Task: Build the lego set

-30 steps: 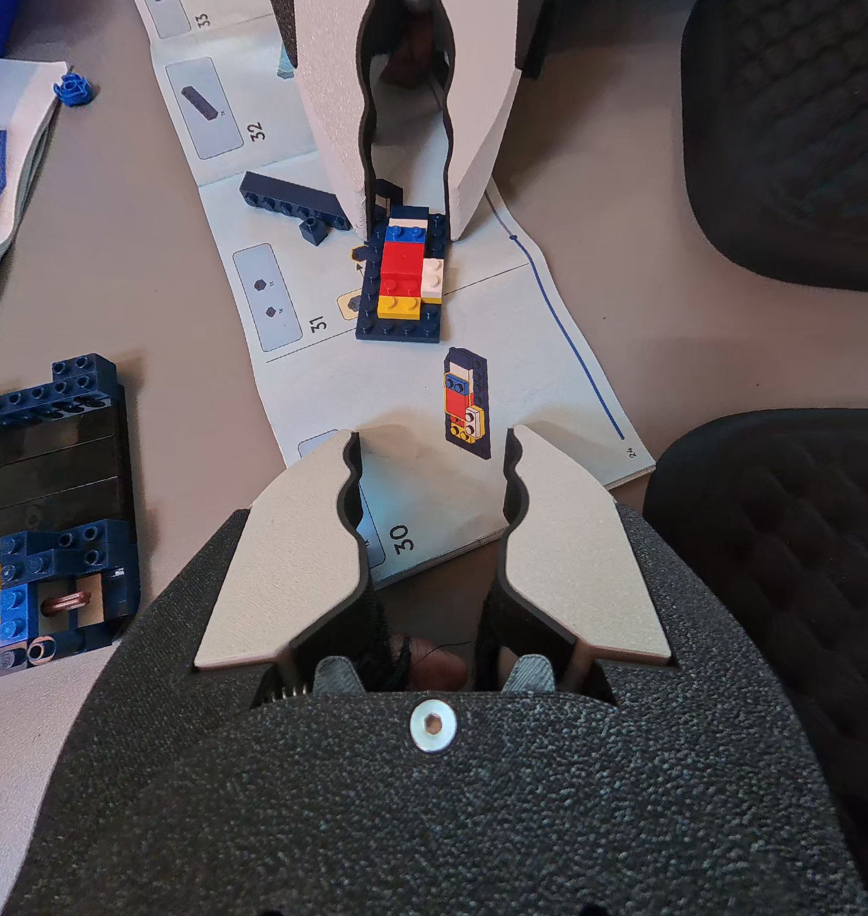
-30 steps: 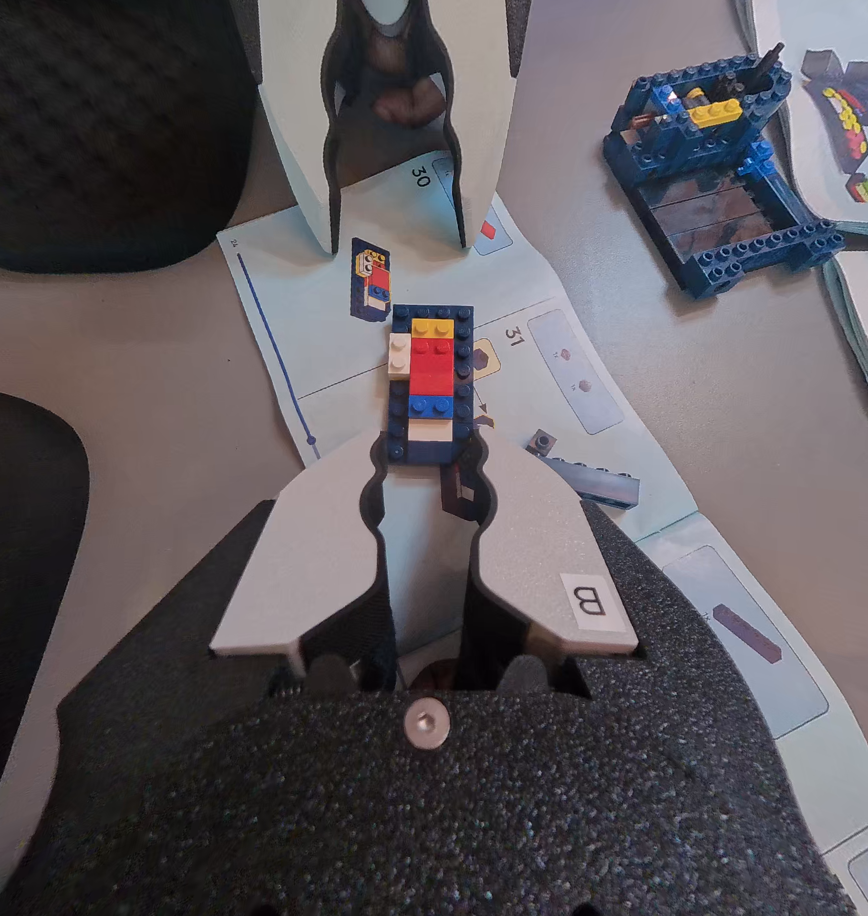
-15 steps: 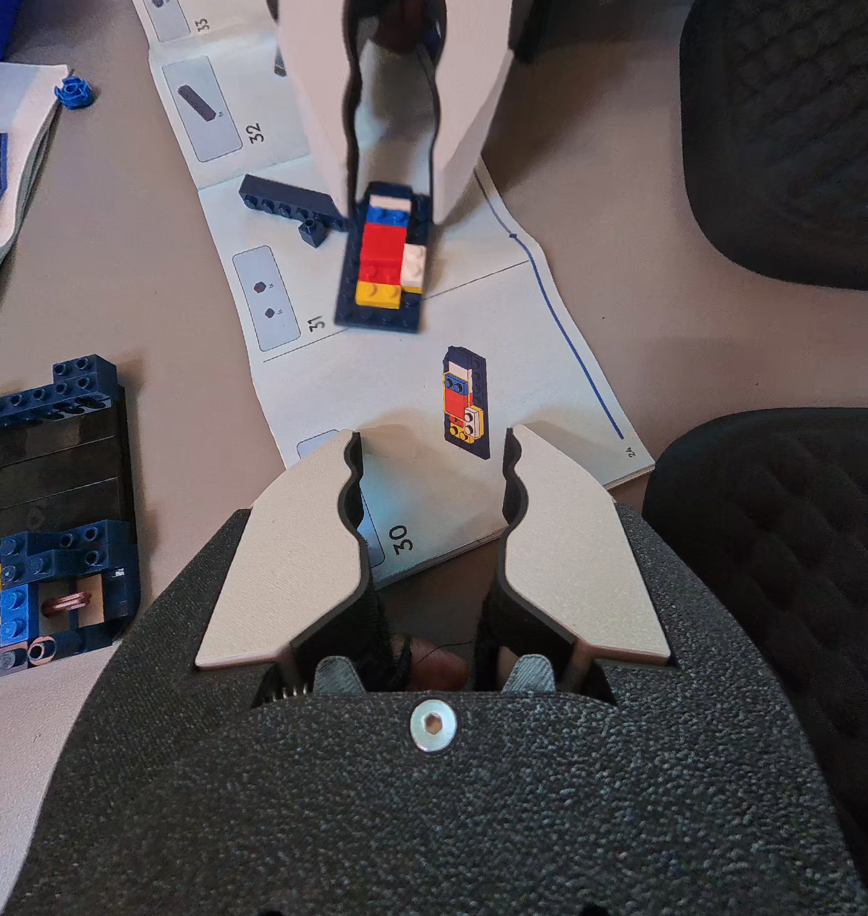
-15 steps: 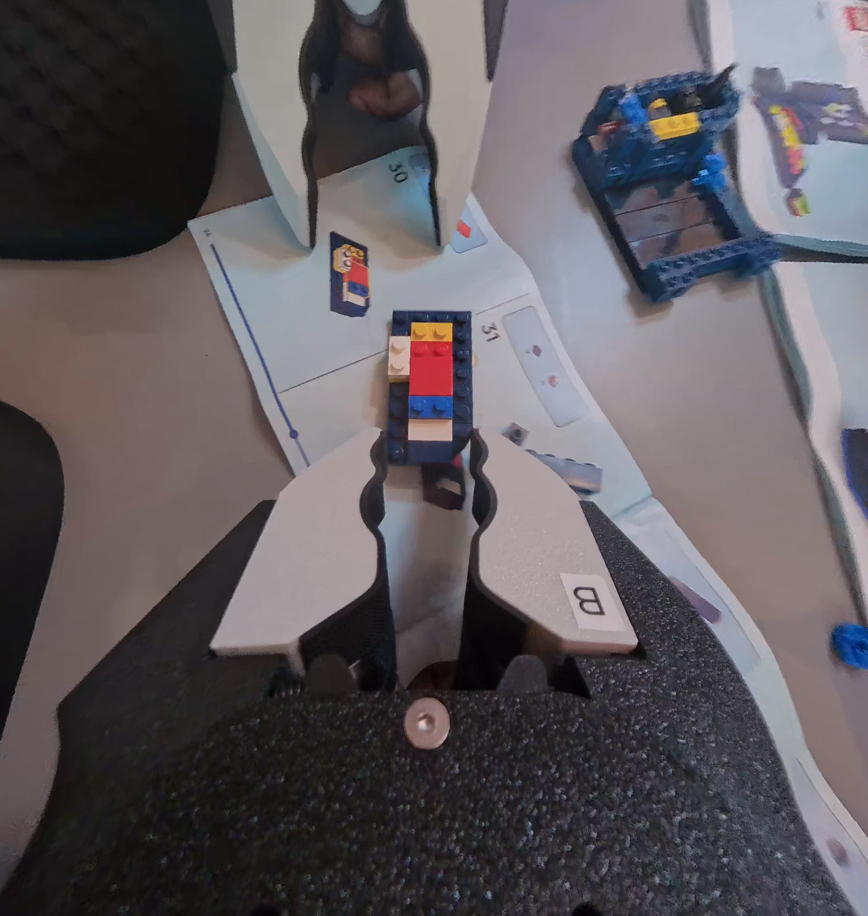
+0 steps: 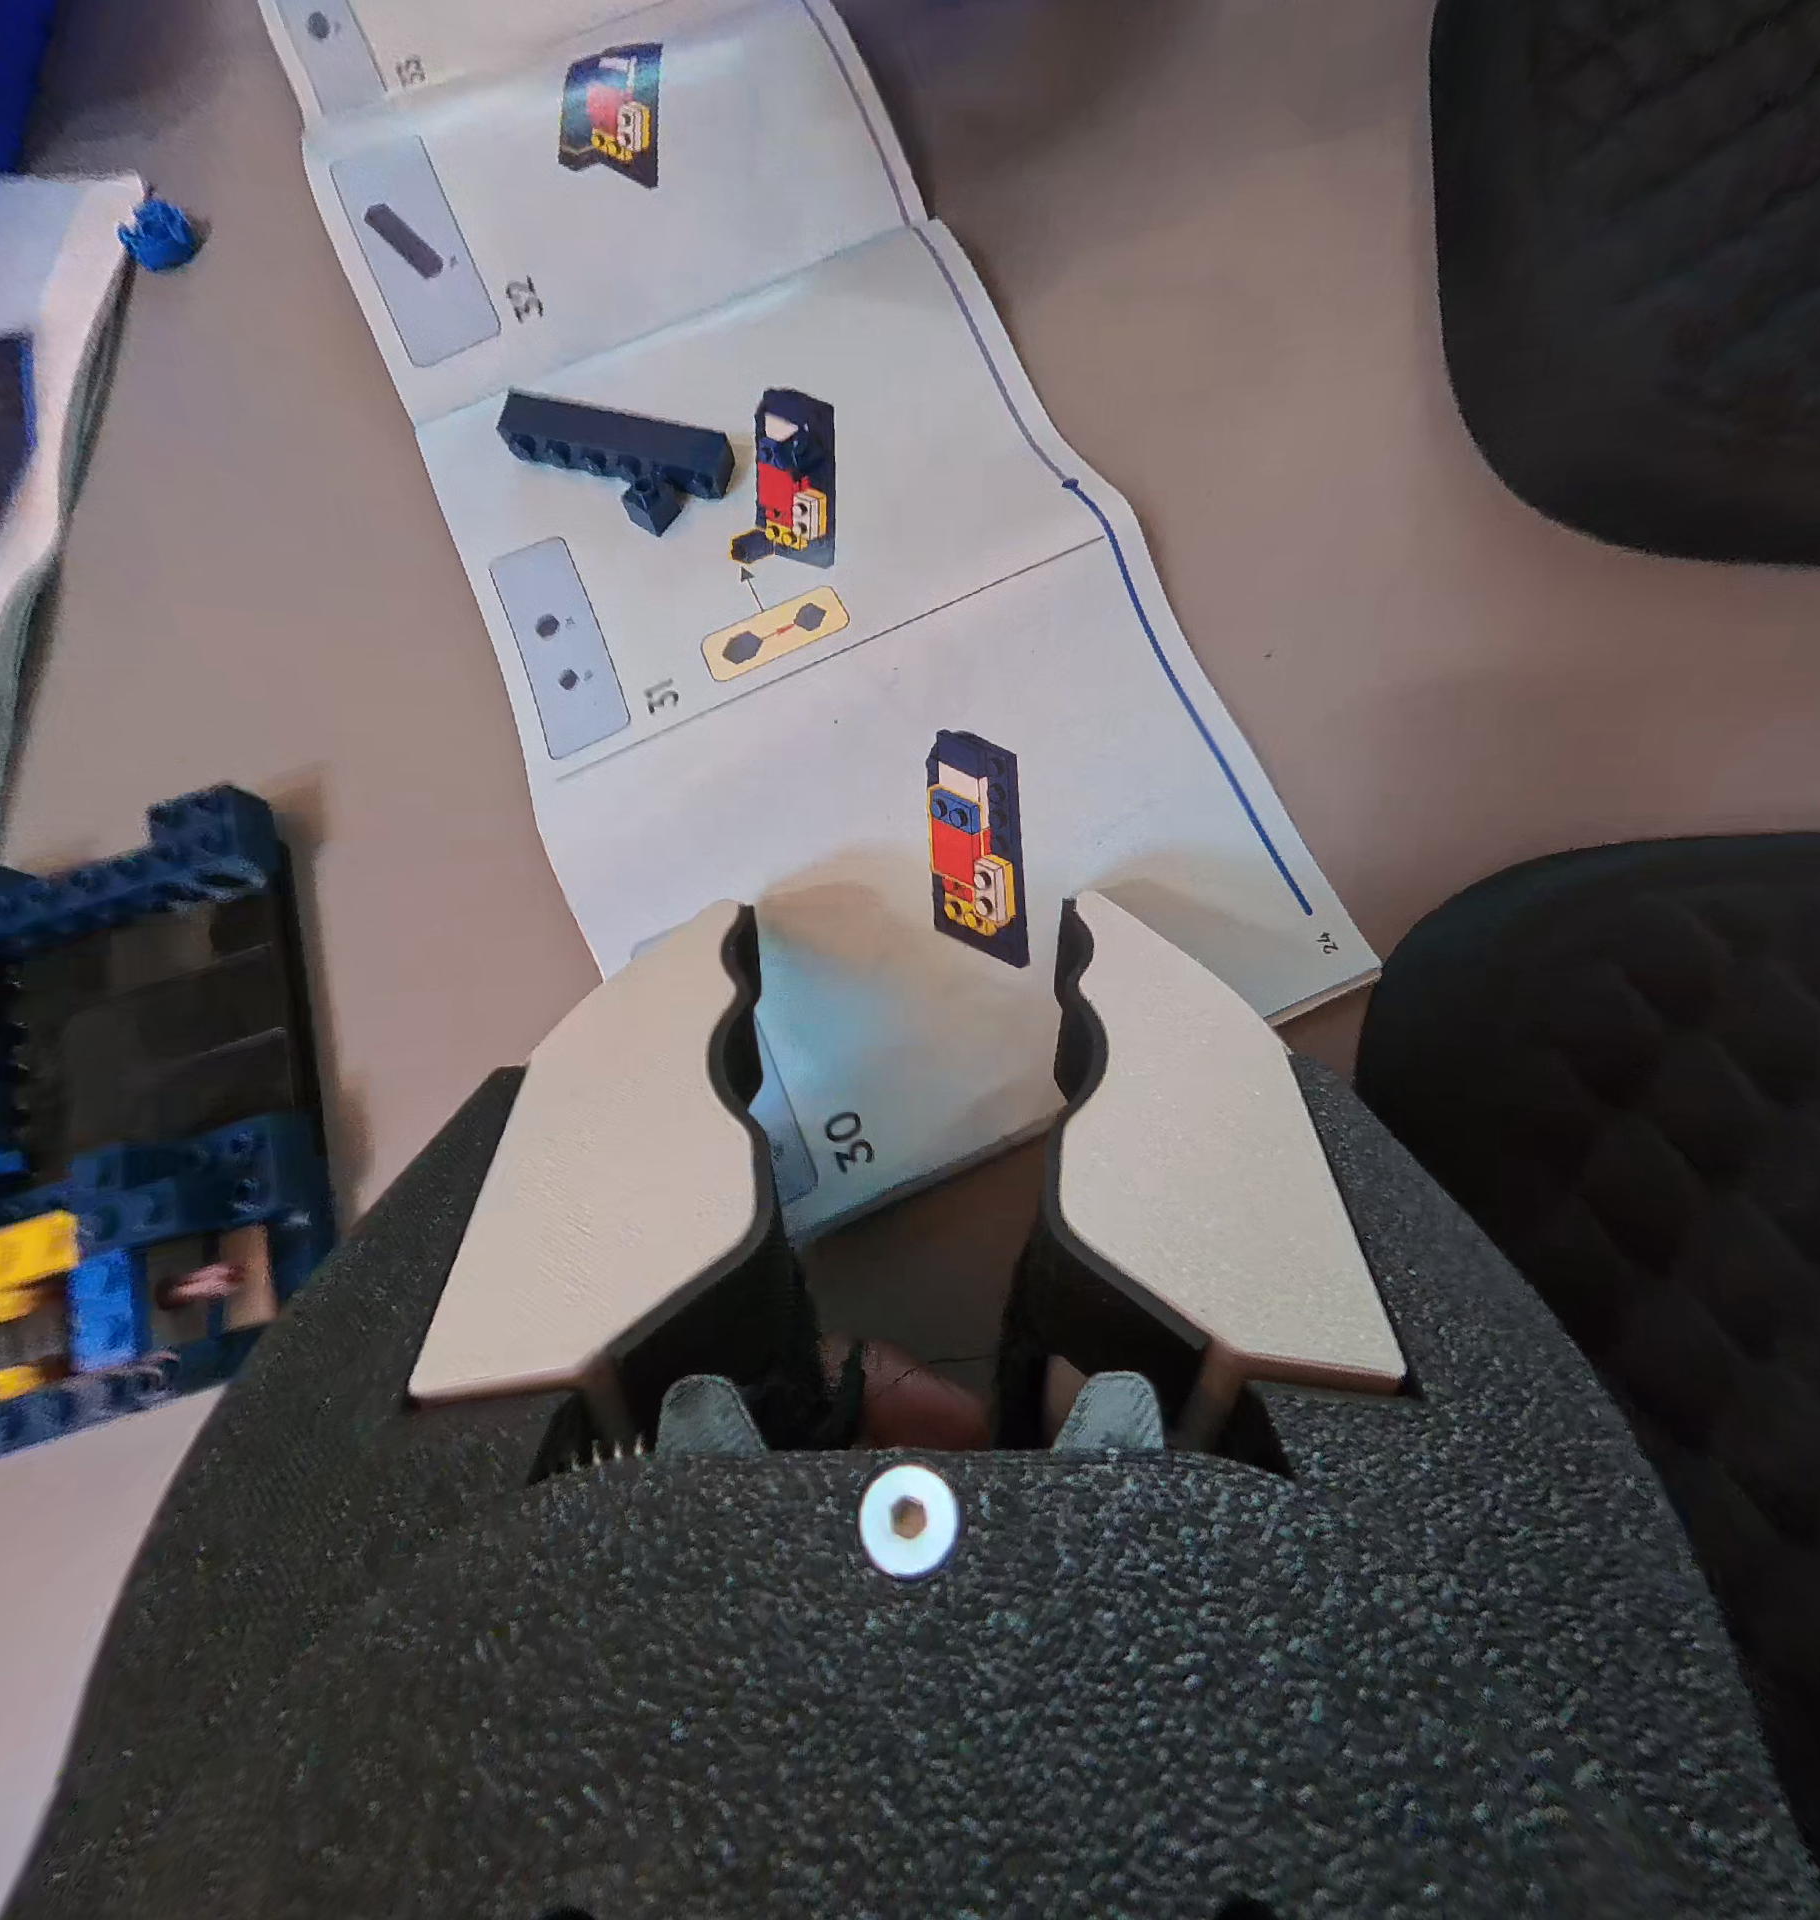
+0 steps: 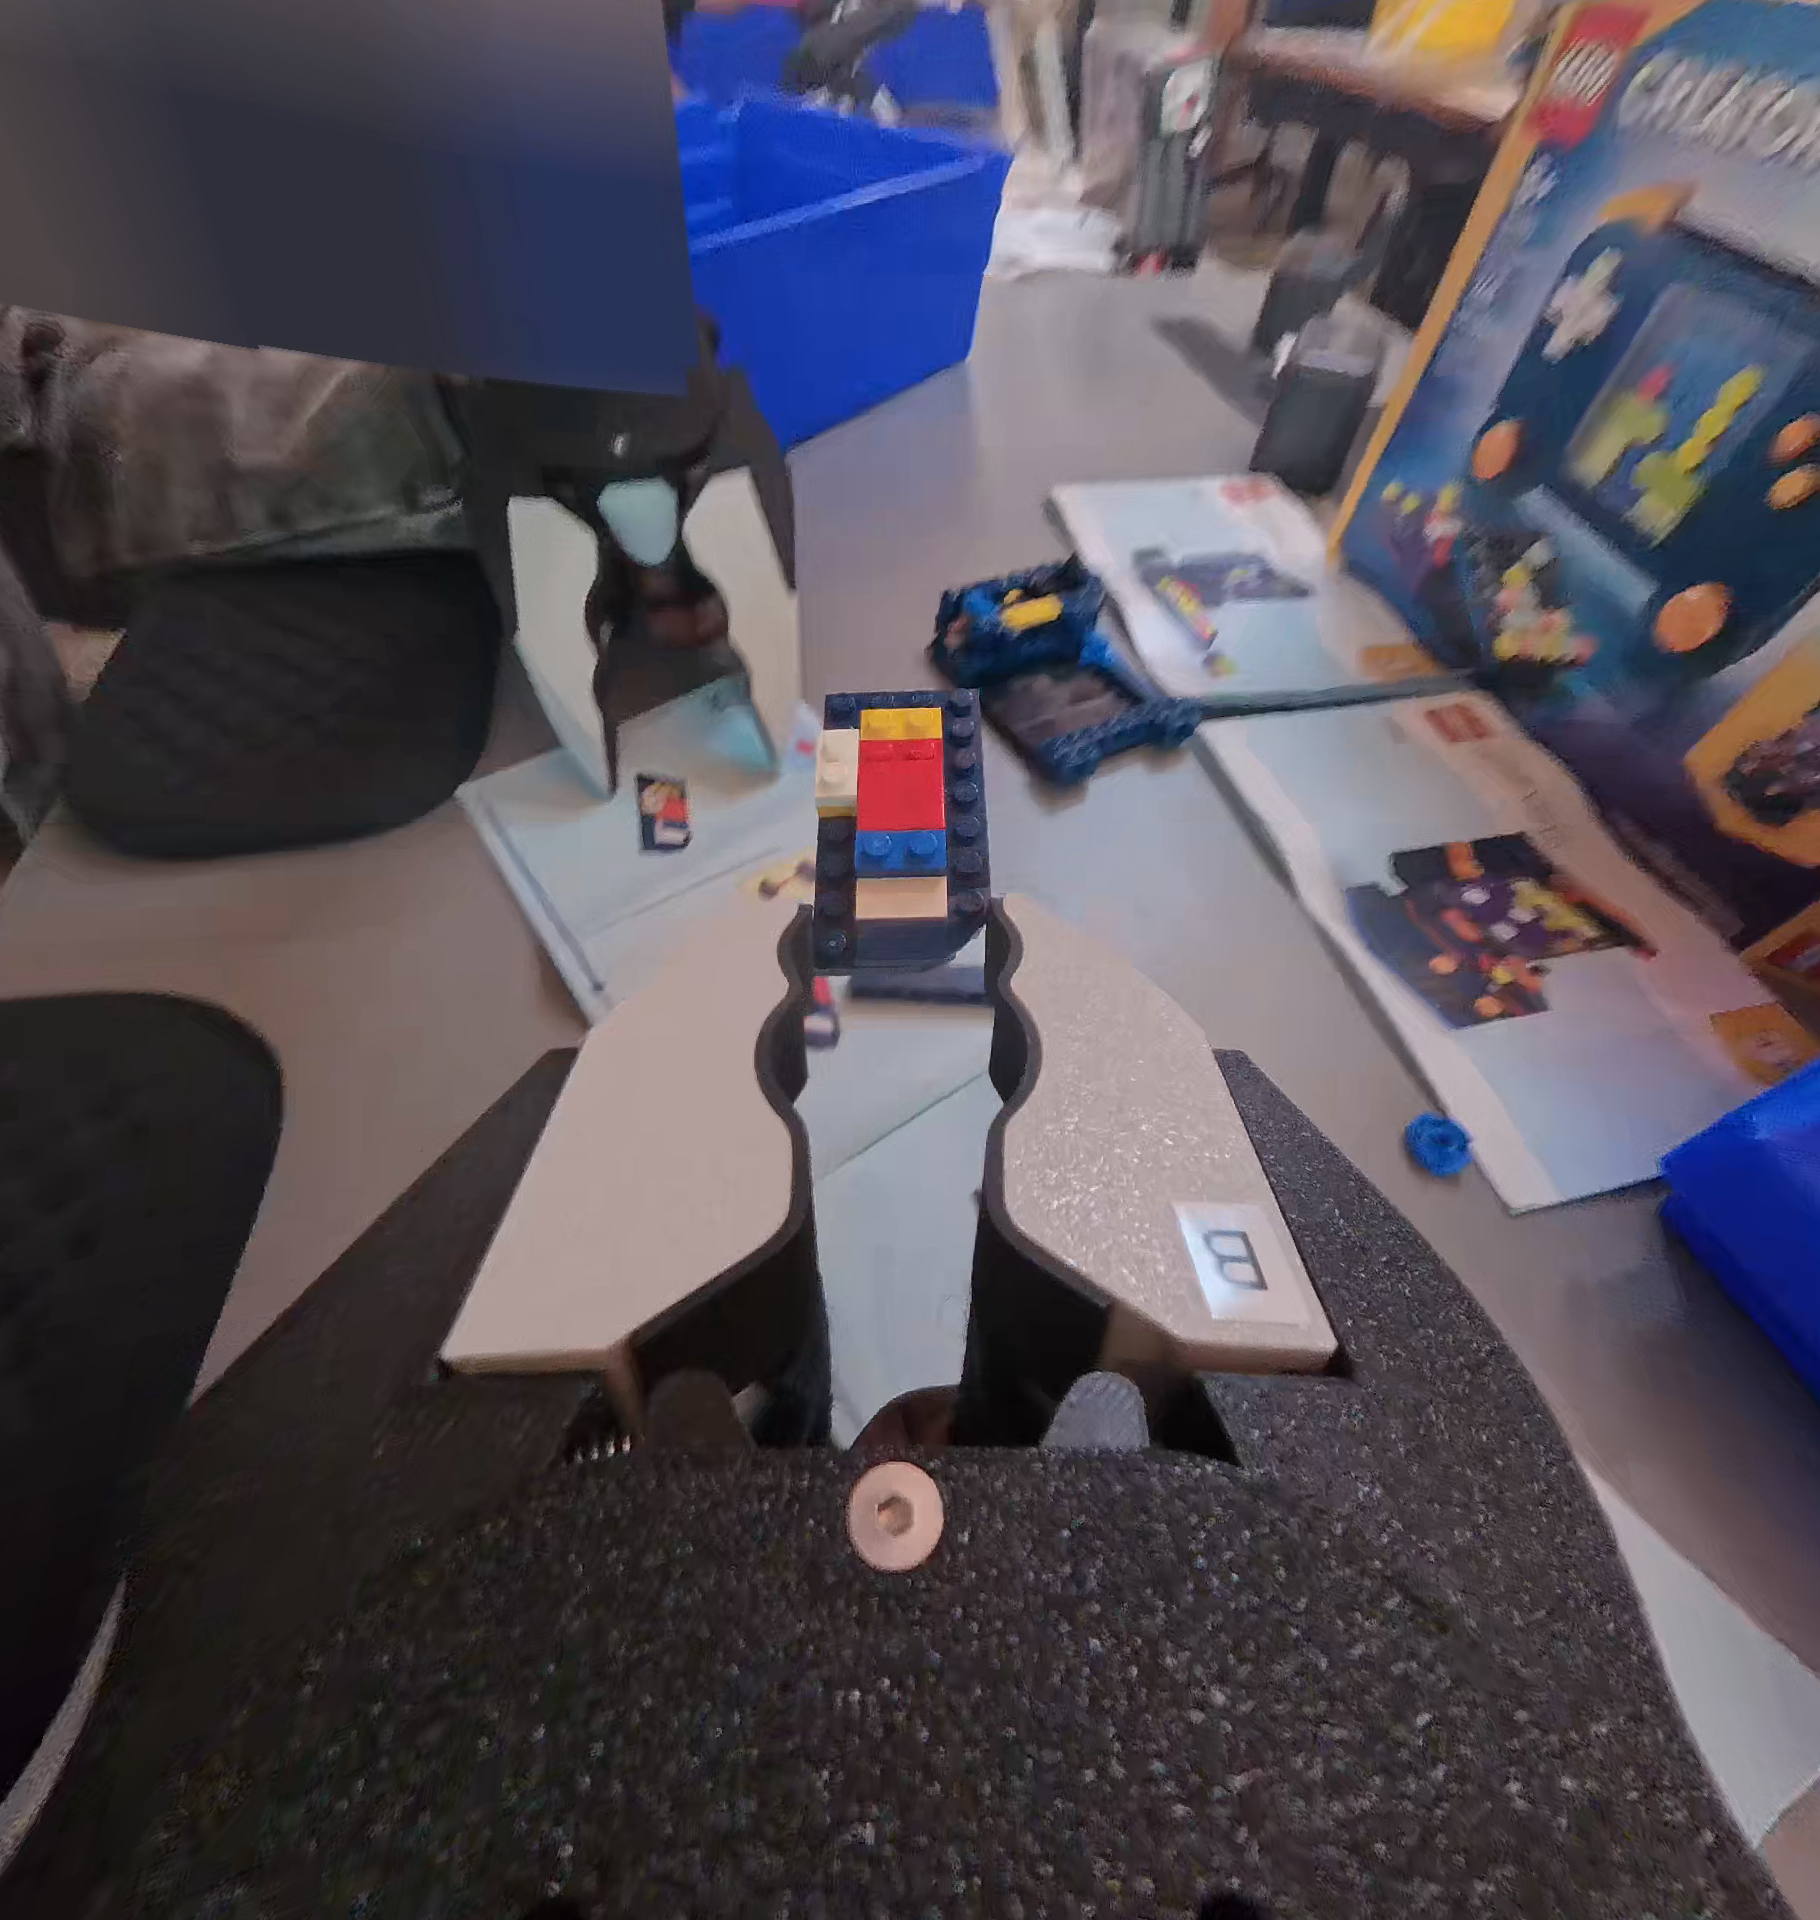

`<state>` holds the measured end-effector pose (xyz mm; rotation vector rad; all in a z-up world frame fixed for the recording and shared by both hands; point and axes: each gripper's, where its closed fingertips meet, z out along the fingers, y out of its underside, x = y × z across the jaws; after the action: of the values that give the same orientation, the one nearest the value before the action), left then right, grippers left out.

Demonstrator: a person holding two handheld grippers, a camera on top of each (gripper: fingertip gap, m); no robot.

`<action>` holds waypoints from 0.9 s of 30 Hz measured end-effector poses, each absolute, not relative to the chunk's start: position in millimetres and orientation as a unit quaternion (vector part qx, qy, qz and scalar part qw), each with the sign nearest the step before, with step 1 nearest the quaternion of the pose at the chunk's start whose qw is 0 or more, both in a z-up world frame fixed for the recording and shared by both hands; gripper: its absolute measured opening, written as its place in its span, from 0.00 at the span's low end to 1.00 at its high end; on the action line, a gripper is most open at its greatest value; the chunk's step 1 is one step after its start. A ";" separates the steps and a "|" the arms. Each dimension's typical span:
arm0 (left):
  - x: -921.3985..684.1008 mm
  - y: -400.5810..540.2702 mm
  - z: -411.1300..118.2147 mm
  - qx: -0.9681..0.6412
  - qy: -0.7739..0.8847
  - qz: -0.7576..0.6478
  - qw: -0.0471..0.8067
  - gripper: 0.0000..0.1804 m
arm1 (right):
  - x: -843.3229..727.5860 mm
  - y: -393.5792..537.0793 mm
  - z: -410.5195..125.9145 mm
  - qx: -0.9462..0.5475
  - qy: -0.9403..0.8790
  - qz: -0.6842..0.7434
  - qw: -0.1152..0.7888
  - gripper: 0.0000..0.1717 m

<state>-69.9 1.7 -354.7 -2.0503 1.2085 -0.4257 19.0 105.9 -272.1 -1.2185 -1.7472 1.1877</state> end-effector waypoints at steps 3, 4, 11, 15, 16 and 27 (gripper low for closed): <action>-41.5 16.9 -319.7 -0.758 0.442 -0.180 0.445 0.26 | 34.4 87.4 -293.4 -0.475 -0.715 0.450 0.245 0.18; -32.1 23.3 -309.2 -0.756 0.415 -0.192 0.469 0.24 | 38.1 80.7 -300.1 -0.476 -0.726 0.448 0.215 0.18; -27.1 33.2 -353.3 -0.797 0.437 -0.085 0.409 0.07 | 33.6 54.2 -346.6 -0.468 -0.792 0.372 0.124 0.18; -34.5 19.6 -356.4 -0.799 0.456 -0.111 0.376 0.03 | 29.3 36.6 -353.8 -0.448 -0.809 0.367 0.099 0.18; -37.5 16.9 -356.4 -0.795 0.461 -0.119 0.375 0.02 | 26.8 33.7 -353.3 -0.443 -0.811 0.367 0.102 0.18; -43.4 6.7 -356.4 -0.773 0.490 -0.148 0.376 0.03 | 9.5 28.8 -357.2 -0.396 -0.848 0.308 0.172 0.18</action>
<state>-43.4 6.7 -356.4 -1.9763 1.2527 -0.3782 9.5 28.8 -357.2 -1.1243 -2.4058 0.8732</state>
